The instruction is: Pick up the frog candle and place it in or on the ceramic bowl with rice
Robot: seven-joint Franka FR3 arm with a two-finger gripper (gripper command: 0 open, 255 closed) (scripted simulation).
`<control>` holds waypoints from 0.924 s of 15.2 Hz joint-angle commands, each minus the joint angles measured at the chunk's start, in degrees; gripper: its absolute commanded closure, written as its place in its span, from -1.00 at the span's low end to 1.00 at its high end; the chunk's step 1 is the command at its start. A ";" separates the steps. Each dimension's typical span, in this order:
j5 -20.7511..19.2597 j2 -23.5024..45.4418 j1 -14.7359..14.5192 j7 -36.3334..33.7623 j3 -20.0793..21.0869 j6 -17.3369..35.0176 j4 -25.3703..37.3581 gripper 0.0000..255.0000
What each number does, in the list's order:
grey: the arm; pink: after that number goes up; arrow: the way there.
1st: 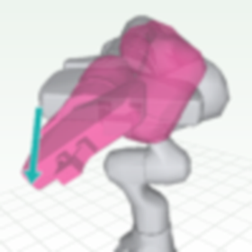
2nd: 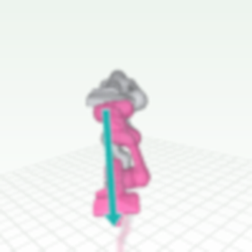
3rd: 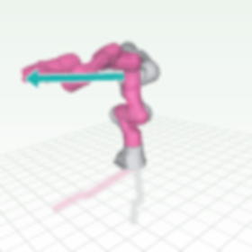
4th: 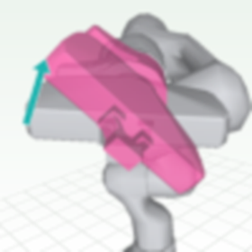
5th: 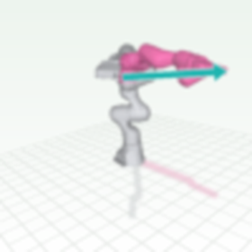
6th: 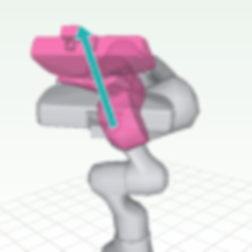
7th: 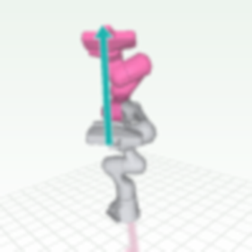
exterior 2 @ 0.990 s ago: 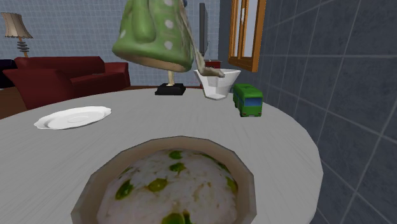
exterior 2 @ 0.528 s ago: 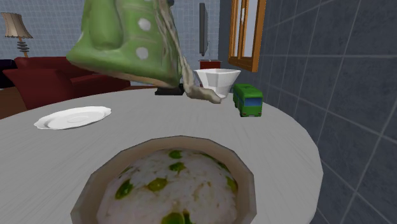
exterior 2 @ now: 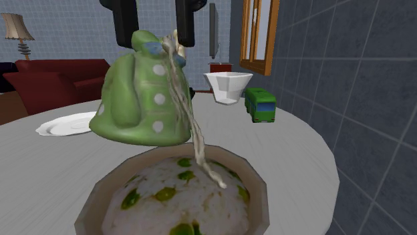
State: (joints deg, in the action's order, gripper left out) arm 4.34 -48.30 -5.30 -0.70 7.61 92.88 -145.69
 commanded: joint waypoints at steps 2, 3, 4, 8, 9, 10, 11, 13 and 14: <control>0.15 -0.07 -0.07 0.02 0.16 2.19 -2.23 1.00; 0.22 -0.11 -0.10 0.01 0.23 2.95 -3.02 1.00; 0.28 -0.13 -0.13 0.01 0.30 3.71 -3.80 1.00; 0.56 -0.05 -0.26 -0.01 0.58 6.81 -6.83 1.00; 0.61 -0.01 -0.29 -0.01 0.64 7.39 -7.37 1.00; 0.61 -0.02 -0.29 -0.01 0.64 7.39 -7.37 1.00; 0.61 -0.01 -0.29 -0.01 0.64 7.39 -7.37 1.00; 0.60 -0.01 -0.29 -0.01 0.63 7.39 -7.37 1.00; 0.60 -0.01 -0.29 -0.01 0.63 7.39 -7.37 1.00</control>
State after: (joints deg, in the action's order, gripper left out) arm 4.94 -48.41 -5.60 -0.75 8.25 100.24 -152.87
